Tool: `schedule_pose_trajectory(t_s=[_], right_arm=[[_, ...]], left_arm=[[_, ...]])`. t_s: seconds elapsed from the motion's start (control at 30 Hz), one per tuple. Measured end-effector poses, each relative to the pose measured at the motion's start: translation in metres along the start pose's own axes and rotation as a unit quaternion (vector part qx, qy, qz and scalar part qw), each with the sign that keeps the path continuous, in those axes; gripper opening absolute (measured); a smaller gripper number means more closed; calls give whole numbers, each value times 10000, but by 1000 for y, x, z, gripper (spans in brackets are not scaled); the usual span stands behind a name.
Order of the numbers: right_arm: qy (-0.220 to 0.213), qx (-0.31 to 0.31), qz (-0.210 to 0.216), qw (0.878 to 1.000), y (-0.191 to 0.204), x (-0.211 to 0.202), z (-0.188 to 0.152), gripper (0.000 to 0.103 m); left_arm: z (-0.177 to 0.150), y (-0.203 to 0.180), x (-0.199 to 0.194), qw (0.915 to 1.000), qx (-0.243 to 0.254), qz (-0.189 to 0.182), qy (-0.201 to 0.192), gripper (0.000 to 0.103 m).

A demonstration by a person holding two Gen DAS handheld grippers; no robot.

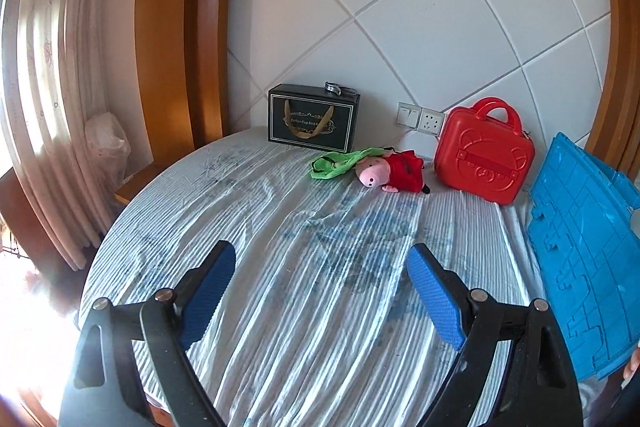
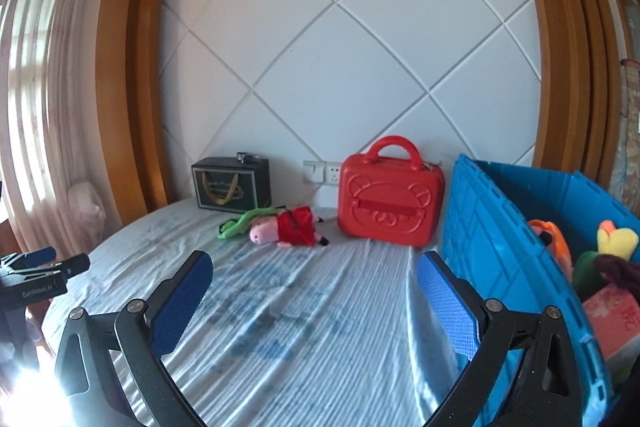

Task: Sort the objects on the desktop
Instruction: 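Withdraw both tools from the crate back over the bed, then grasp the green frog hat with the left tool while the right tool grasps the red-dressed pig plush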

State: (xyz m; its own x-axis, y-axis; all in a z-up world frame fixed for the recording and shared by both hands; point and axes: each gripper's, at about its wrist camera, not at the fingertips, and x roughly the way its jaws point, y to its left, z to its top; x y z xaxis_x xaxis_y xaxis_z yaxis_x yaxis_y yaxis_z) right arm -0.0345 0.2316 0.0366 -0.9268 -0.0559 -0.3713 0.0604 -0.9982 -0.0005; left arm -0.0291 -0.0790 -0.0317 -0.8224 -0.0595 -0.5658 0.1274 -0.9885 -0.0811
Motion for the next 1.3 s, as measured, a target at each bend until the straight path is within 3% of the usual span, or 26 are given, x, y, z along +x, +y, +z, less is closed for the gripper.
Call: schedule_pose_trajectory(t_s=[0.23,0.4,0.6,0.83,1.07,1.23,1.27,1.3], right_arm=[[329,354,358,9982,-6,82,-1,103],[683,619,400,9949,-9,133,5,103],[1047,961,200,9896,-5,194,8,103],[1628,1183,-231,9793,11,280,3,103],[2075,1255,-422,9692,12,368,-9,103],[2297,1071,-452,9663,15,434,-14,103],[2320,1044,-429,9662,16,447,-16,103],[2357,1009,-428,9656,18,459,-18,103]], left_arm=[[35,15,27,9987,-186,269,-403,88],[57,28,75,9994,-254,163,-165,88],[84,19,175,9987,362,-64,350,88],[102,-9,311,9873,1343,-333,786,88],[101,-36,433,9765,1748,-480,1163,88],[102,-46,510,9757,1627,-505,1376,88],[103,-47,524,9757,1586,-527,1415,86],[103,-47,536,9756,1553,-545,1449,70]])
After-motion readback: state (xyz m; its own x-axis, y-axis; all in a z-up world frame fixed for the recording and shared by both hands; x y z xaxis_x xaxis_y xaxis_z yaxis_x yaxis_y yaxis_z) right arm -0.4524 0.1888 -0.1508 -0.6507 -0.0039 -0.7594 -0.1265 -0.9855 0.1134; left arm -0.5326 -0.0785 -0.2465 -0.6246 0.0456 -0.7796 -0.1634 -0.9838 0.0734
